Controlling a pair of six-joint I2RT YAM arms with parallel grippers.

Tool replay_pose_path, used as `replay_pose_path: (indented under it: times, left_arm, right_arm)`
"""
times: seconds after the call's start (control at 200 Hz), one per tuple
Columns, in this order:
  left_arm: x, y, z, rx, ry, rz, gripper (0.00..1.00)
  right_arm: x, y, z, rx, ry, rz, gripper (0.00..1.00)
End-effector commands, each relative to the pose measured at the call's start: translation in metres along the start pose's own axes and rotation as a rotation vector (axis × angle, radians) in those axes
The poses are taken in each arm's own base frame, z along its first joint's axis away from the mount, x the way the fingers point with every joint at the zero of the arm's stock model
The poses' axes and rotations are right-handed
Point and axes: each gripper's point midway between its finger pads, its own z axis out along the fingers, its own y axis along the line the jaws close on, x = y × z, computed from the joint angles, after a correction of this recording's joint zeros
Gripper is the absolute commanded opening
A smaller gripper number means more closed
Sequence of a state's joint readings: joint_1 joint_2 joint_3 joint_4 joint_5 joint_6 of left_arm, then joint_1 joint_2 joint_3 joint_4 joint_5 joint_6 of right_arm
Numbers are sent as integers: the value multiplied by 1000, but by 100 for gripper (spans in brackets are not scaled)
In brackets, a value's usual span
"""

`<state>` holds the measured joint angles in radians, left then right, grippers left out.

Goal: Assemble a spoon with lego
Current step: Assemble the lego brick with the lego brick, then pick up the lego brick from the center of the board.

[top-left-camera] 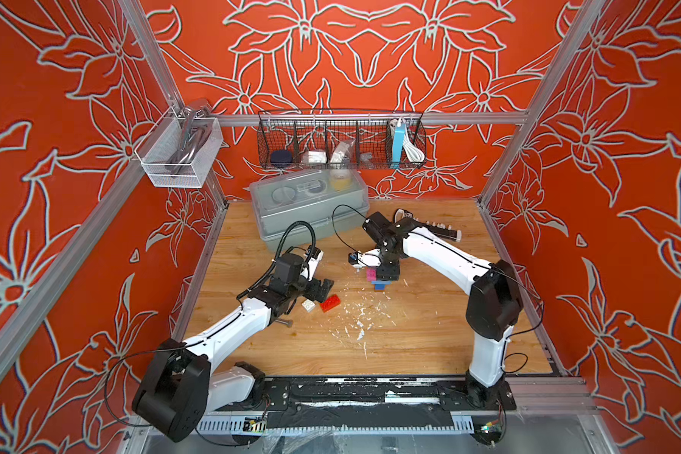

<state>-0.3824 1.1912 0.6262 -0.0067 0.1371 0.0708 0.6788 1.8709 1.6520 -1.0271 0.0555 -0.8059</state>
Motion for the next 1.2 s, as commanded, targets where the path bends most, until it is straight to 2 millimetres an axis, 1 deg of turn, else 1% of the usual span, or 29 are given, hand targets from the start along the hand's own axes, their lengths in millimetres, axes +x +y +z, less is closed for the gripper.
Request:
replay_pose_path:
  times: [0.0, 0.105, 0.19, 0.28, 0.395, 0.475, 0.555, 0.666, 0.806, 0.876, 1.026, 1.036, 1.096, 1.191]
  left_arm:
    - [-2, 3, -7, -34, -4, 12, 98]
    - [-1, 7, -9, -62, -1, 8, 98]
    - [3, 10, -7, -74, 6, 0, 98]
    - [9, 11, -3, -80, 31, -21, 98]
    - [12, 16, -5, -109, 49, -20, 98]
    - [14, 18, -7, -125, 44, -22, 98]
    - [14, 22, -12, -140, 35, -41, 98]
    - [13, 25, -19, -163, 28, -47, 98]
    - [13, 34, -29, -185, -4, -110, 98]
    - [15, 39, -34, -197, -8, -143, 98]
    - [22, 49, -39, -234, -19, -193, 98]
    - [19, 50, -42, -236, -36, -195, 98]
    - [16, 53, -47, -248, -53, -211, 98]
    - [19, 58, -50, -267, -49, -233, 98]
  right_arm:
    - [6, -5, -23, 66, -28, 28, 74]
    - [6, -5, -37, 85, -61, 61, 74]
    - [4, -5, -50, 99, -99, 103, 74]
    - [2, -8, -68, 143, -154, 149, 74]
    - [-1, -13, -92, 197, -217, 176, 75]
    - [-8, -15, -107, 203, -268, 193, 77]
    - [-16, -13, -115, 185, -313, 202, 76]
    - [-23, -9, -121, 173, -348, 198, 76]
    - [-33, -2, -121, 159, -361, 167, 76]
    - [-42, 2, -121, 148, -369, 143, 76]
    - [-70, 9, -122, 129, -399, 93, 76]
    - [-72, 9, -123, 126, -403, 89, 76]
    - [-84, 13, -121, 104, -419, 75, 76]
    - [-100, 20, -114, 80, -436, 47, 75]
